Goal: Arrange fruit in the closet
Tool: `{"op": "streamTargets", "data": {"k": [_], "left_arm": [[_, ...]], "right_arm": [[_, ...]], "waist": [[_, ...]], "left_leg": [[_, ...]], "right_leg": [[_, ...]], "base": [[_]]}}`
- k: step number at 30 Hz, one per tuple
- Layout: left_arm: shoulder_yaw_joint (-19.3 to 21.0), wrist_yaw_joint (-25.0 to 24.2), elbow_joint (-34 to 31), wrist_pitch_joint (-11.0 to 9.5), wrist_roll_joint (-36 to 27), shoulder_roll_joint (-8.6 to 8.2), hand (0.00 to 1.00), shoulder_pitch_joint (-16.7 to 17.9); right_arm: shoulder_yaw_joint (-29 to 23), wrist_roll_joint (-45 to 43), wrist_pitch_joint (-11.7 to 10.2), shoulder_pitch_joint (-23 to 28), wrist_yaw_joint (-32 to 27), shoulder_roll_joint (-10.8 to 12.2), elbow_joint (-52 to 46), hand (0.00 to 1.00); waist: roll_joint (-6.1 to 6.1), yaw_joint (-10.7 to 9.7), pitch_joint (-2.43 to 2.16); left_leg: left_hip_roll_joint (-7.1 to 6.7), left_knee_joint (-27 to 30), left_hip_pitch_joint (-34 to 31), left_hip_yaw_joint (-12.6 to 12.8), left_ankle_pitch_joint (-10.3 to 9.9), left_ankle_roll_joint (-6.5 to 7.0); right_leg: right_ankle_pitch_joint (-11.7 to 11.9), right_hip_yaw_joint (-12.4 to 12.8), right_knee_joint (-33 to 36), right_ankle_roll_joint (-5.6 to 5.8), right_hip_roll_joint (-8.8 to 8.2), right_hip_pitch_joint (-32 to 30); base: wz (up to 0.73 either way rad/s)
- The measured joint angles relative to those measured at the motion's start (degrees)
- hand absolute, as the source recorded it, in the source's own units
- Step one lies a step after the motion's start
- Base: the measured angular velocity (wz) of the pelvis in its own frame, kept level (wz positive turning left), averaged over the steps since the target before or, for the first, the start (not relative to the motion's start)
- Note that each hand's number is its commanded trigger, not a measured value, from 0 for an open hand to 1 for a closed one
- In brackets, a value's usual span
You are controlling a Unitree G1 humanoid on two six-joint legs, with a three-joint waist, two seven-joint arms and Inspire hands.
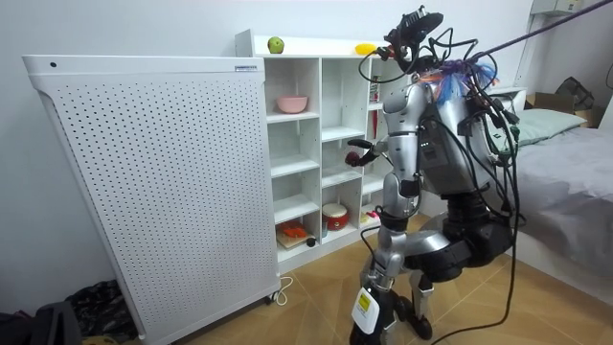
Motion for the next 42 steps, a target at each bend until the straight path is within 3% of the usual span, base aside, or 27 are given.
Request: {"op": "streamTargets", "data": {"k": [9,27,35,39,42], "left_arm": [[-0.1,-0.2,-0.3,0.0,0.0,1.17,0.00,0.7],[0.1,-2.4,-2.4,-0.7,0.1,1.30,0.00,2.0],[-1.4,-4.1,-2.5,-0.5,0.5,1.30,0.00,2.7],[-1.0,-6.1,-2.1,-0.5,0.5,1.30,0.00,2.4],[-0.9,-7.3,-2.0,0.1,0.4,1.59,0.00,2.2]], "right_arm": [[0.0,1.2,0.0,0.0,-0.3,-0.8,0.0,0.00],[-1.6,1.4,-0.1,0.0,-0.2,-2.5,0.5,0.00],[-1.4,4.5,0.1,0.5,5.1,-2.5,8.6,0.00],[-1.4,4.8,0.4,3.2,12.1,-2.5,13.7,0.00],[-0.4,4.6,1.3,5.9,16.8,-2.6,17.8,0.00]], "waist": [[-0.11,0.0,0.06],[-0.09,0.3,0.06],[0.21,1.1,0.28],[1.15,3.1,0.88],[1.39,3.5,0.94]], "left_leg": [[-0.11,0.0,0.0,0.0,-0.1,0.01],[-0.05,-0.2,2.0,0.0,-0.3,-0.26],[0.18,-2.9,7.0,0.2,-0.3,-0.32],[1.36,-7.0,13.2,0.4,-0.1,-0.65],[1.68,-11.3,17.3,0.4,0.8,-0.84]], "right_leg": [[-0.1,0.2,0.0,0.13,0.10,-0.1],[-0.3,0.7,-0.2,0.50,0.67,1.7],[-0.4,1.0,-2.7,1.17,1.37,6.4],[0.6,0.9,-7.8,1.31,3.05,12.8],[1.6,-0.2,-12.2,1.22,3.22,17.0]], "base": [[0.00],[0.00],[-0.03],[-0.13],[-0.05]]}}
